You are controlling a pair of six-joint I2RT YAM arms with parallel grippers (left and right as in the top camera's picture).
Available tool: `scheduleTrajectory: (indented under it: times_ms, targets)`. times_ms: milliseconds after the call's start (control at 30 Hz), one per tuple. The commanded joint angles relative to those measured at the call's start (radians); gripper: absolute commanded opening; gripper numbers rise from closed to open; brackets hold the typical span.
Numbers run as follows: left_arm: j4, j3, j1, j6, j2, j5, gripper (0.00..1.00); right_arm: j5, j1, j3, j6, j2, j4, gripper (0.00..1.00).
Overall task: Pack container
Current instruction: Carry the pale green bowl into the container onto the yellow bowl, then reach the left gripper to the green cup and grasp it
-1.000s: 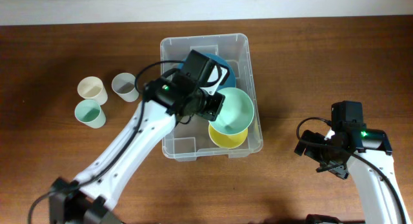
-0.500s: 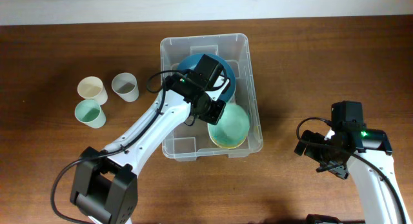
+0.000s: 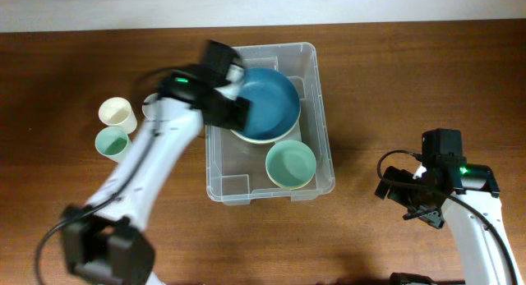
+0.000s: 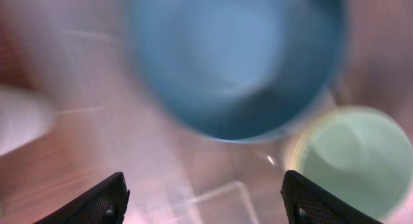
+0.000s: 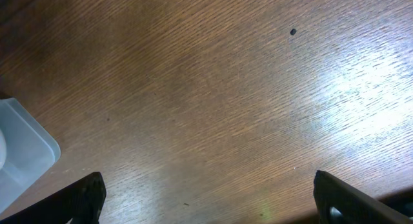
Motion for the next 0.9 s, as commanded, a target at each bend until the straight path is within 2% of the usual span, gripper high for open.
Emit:
scheduleTrajectory:
  times_ms: [0, 133, 200, 333, 567, 867]
  targets:
    - [-0.026, 0.032, 0.190, -0.116, -0.113, -0.050, 0.79, 0.017, 0.003, -0.003, -0.010, 0.000, -0.001, 0.99]
    - [-0.069, 0.024, 0.417, -0.200, -0.117, -0.046, 0.82, 0.017, 0.003, -0.003, -0.010, 0.000, 0.000, 0.99]
    - [-0.063, -0.011, 0.528, -0.204, -0.109, -0.046, 0.81, 0.017, 0.003, -0.003, -0.010, 0.000, 0.000, 0.99]
    - [-0.034, -0.096, 0.660, -0.203, -0.079, -0.046, 0.81, 0.017, 0.003, -0.003, -0.010, 0.000, 0.000, 0.98]
    - [0.078, -0.237, 0.709, -0.199, -0.021, -0.048, 0.81, 0.017, 0.003, -0.003, -0.010, 0.000, -0.001, 0.99]
    - [0.122, -0.254, 0.709, -0.200, 0.075, -0.082, 0.81, 0.017, 0.003, -0.003, -0.010, 0.000, -0.004, 0.99]
